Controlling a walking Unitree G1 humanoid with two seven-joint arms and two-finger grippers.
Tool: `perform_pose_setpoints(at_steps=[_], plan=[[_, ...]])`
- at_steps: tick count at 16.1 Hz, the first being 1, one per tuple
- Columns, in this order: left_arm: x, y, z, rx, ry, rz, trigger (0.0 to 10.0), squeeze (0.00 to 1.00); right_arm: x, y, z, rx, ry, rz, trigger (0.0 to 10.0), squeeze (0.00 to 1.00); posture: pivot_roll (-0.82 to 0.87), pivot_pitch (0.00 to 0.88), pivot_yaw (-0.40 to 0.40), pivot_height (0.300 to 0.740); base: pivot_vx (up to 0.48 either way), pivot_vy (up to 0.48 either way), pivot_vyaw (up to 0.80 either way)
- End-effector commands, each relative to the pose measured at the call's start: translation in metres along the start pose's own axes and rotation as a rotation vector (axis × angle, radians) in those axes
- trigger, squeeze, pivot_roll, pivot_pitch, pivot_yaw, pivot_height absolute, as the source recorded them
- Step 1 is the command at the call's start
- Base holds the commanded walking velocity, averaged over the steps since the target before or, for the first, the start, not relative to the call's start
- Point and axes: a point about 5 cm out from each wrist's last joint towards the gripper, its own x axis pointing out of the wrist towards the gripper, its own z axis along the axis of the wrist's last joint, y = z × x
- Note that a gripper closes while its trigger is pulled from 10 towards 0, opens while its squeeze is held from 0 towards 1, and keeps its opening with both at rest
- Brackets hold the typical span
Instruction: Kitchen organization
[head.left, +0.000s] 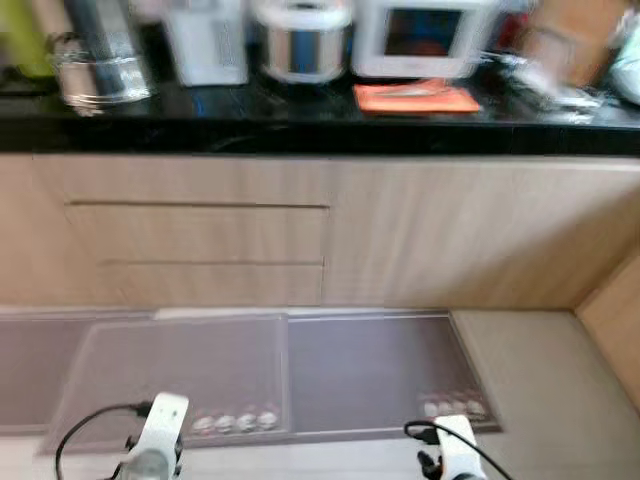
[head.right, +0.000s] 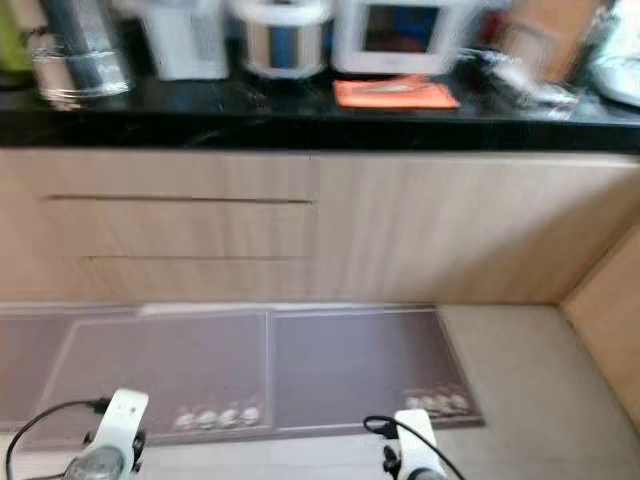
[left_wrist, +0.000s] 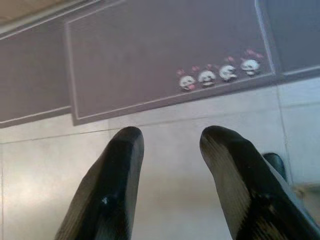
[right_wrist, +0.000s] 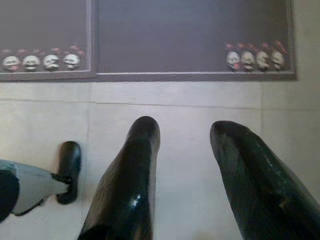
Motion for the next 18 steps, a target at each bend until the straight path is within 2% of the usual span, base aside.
perform_pose_setpoints(at_steps=[1, 9, 11, 13, 16, 18], plan=[[-0.0016, -0.0046, -0.0072, -0.009, 0.03, -0.012, 10.0, 0.0, -0.0014, -0.0047, -0.0052, 0.043, 0.013, -0.014, 10.0, 0.0, 0.02, 0.0, -0.029, 0.74, 0.0, 0.439, 0.0], [-0.0018, -0.0022, -0.0088, -0.015, 0.034, -0.003, 10.0, 0.0, -0.0013, -0.0054, -0.0039, -0.024, 0.021, -0.008, 10.0, 0.0, 0.02, 0.0, -0.032, 0.74, 0.0, 0.439, 0.0], [-0.0019, -0.0023, -0.0091, -0.014, 0.034, -0.004, 10.0, 0.0, -0.0013, -0.0053, -0.0043, -0.026, 0.022, -0.008, 10.0, 0.0, 0.02, 0.0, -0.032, 0.74, 0.0, 0.437, 0.24], [-0.0021, -0.0022, -0.0096, -0.015, 0.035, -0.004, 10.0, 0.0, -0.0015, -0.0048, -0.0057, 0.008, 0.023, -0.011, 10.0, 0.0, 0.02, 0.0, -0.032, 0.74, 0.0, 0.437, 0.0], [-0.0023, -0.0018, -0.0105, -0.009, 0.037, -0.005, 10.0, 0.0, -0.0016, -0.0047, -0.0054, -0.032, 0.019, -0.007, 10.0, 0.0, 0.02, 0.0, -0.029, 0.74, 0.0, 0.439, 0.0], [-0.0023, -0.0015, -0.0106, -0.007, 0.037, -0.005, 10.0, 0.0, -0.0016, -0.0052, -0.0052, -0.051, 0.017, -0.011, 10.0, 0.0, 0.02, 0.0, -0.03, 0.74, 0.0, 0.439, 0.8]])
